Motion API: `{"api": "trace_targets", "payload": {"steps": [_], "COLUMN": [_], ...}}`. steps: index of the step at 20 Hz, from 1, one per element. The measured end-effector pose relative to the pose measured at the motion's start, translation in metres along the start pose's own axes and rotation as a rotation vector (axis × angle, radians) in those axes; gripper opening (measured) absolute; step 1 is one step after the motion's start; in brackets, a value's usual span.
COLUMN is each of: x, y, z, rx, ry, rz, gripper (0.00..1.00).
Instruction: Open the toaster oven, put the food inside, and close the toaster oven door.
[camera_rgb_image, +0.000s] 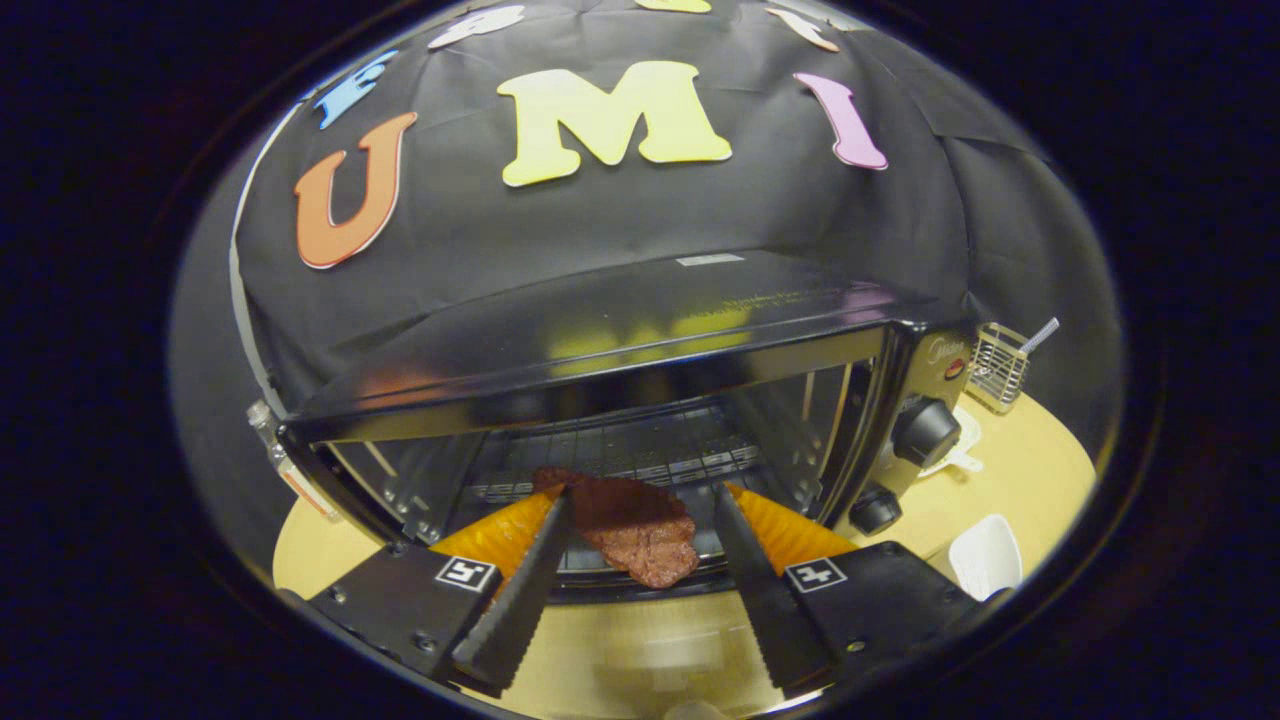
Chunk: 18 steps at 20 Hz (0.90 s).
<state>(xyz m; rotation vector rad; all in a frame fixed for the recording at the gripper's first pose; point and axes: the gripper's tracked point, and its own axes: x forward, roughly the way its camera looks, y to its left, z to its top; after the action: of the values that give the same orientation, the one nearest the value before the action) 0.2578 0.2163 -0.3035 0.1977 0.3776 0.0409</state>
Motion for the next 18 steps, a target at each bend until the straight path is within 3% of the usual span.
{"api": "trace_targets", "payload": {"steps": [1,12,18], "x": [-0.007,-0.104,-0.158], "y": [0.0,-0.022,-0.045], "z": [0.002,0.038,0.03], "rx": [-0.006,-0.072,-0.132], "ry": [0.003,0.005,0.016], "rz": [0.009,0.069,0.086], "gripper": [0.94,0.94,0.94]}}
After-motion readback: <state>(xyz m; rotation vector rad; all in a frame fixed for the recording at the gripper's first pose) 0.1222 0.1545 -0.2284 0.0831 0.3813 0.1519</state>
